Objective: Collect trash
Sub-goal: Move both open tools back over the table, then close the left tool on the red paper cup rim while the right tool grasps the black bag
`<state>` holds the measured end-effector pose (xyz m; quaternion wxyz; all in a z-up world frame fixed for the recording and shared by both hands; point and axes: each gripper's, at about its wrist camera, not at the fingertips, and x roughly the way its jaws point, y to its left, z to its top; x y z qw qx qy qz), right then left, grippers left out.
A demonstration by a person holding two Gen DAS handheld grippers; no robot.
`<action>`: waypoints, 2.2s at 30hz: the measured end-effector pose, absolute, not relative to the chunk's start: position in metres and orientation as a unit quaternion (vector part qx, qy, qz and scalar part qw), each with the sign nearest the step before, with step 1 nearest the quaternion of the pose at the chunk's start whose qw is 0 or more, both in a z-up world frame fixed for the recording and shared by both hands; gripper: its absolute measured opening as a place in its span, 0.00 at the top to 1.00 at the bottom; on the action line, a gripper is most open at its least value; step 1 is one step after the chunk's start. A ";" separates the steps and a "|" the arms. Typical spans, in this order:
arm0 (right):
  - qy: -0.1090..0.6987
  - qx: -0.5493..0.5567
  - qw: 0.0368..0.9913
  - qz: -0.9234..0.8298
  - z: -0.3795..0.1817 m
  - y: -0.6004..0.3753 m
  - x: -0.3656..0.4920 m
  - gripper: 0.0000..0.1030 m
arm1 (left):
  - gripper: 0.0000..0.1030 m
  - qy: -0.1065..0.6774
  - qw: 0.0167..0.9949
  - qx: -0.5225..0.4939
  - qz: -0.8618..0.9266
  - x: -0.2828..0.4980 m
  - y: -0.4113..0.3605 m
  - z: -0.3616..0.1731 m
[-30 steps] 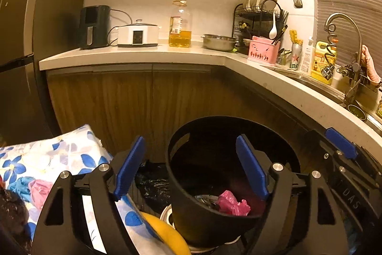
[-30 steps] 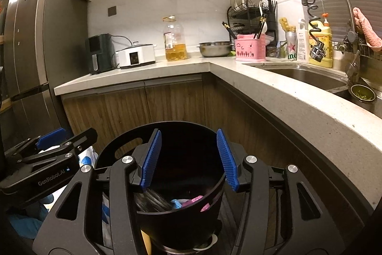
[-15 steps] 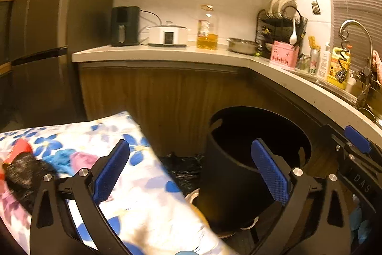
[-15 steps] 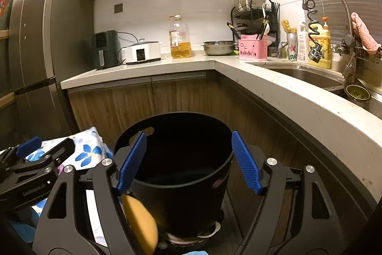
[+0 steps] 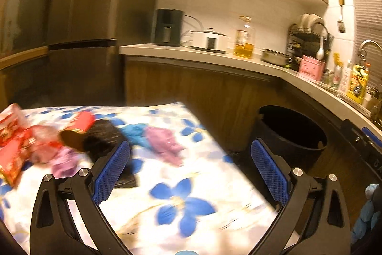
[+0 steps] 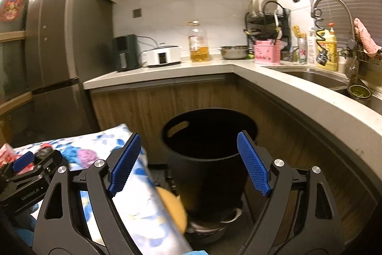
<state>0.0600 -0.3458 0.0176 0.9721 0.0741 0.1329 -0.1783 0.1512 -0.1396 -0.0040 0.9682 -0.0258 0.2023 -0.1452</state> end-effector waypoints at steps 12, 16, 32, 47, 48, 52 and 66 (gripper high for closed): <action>0.144 0.059 0.983 -0.101 -0.001 -0.251 0.064 0.21 | 0.05 0.203 0.976 -0.042 -0.060 0.123 -0.046 -0.015; 0.151 0.055 0.984 -0.079 -0.006 -0.226 0.070 0.21 | 0.05 0.198 0.978 -0.050 -0.034 0.114 -0.020 -0.016; 0.167 0.038 0.985 -0.014 -0.022 -0.158 0.102 0.21 | 0.21 0.222 0.967 -0.089 0.083 0.129 0.087 -0.033; 0.178 0.029 0.983 0.005 -0.030 -0.135 0.157 0.21 | 0.98 0.285 0.944 -0.158 0.054 0.164 0.111 -0.056; 0.181 0.027 0.983 0.008 -0.032 -0.132 0.161 0.21 | 0.98 0.283 0.944 -0.161 0.052 0.163 0.112 -0.056; 0.190 0.011 0.982 0.017 -0.036 -0.120 0.179 0.21 | 0.98 0.267 0.950 -0.160 0.037 0.150 0.109 -0.049; 0.225 0.018 0.974 0.025 -0.054 -0.104 0.227 0.26 | 0.98 0.256 0.956 -0.146 0.003 0.136 0.104 -0.039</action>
